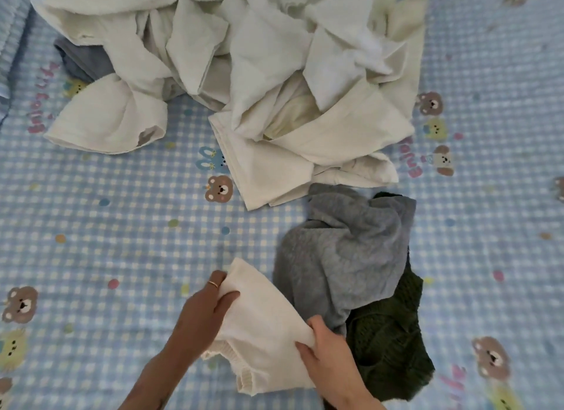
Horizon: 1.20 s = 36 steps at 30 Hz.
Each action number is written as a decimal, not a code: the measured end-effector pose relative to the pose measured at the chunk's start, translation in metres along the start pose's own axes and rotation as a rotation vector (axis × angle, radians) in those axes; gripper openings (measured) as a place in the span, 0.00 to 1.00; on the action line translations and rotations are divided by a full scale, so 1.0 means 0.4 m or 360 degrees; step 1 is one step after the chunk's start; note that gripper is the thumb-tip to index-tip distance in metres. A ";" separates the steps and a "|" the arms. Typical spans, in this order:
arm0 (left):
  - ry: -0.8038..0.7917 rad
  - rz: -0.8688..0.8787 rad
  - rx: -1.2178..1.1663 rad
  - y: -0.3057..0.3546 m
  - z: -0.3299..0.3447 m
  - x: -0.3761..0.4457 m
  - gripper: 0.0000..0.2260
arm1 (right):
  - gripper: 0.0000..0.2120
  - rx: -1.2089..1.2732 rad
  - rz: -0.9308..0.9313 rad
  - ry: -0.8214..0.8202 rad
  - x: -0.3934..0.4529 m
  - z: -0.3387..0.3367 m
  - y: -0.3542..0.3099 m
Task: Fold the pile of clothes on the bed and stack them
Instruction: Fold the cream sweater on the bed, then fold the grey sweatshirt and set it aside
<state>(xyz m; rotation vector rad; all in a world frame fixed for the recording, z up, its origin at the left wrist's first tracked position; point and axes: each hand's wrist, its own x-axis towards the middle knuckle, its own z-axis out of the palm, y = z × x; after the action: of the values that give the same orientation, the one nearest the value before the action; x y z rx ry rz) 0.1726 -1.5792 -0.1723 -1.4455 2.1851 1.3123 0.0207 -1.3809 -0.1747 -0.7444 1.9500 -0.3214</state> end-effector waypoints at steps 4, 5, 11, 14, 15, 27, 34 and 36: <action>0.0173 0.0140 -0.0041 0.153 0.056 -0.068 0.08 | 0.08 0.0387 0.0015 0.0232 -0.084 -0.154 0.074; 0.0190 0.0166 -0.0055 0.199 0.080 -0.087 0.08 | 0.09 0.0438 0.0011 0.0285 -0.110 -0.196 0.100; 0.0216 0.0203 -0.0292 0.455 0.305 -0.197 0.08 | 0.14 0.0616 0.0070 0.0580 -0.277 -0.448 0.329; 0.0149 0.0148 -0.0478 0.577 0.483 -0.230 0.07 | 0.14 0.0791 0.0238 0.0653 -0.357 -0.589 0.489; 0.0088 0.0101 -0.0530 0.618 0.553 -0.233 0.07 | 0.14 0.0797 0.0274 0.0669 -0.373 -0.635 0.550; -0.0165 -0.0280 -0.0648 0.960 1.135 -0.085 0.07 | 0.09 0.0333 0.0459 0.0648 -0.210 -0.981 1.108; 0.0089 0.0001 -0.0011 0.858 0.994 -0.061 0.13 | 0.17 -0.0500 0.0443 0.0944 -0.137 -0.936 1.102; 0.0296 -0.0025 0.0257 0.751 0.898 -0.090 0.14 | 0.19 -0.0416 0.0266 0.1000 -0.122 -0.883 1.012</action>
<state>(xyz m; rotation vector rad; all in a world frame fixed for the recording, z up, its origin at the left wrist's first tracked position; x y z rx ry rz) -0.1572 -1.2452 -0.1923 -1.5728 2.3275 1.0051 -0.4184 -1.0677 -0.1791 -0.6890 2.6701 -0.2125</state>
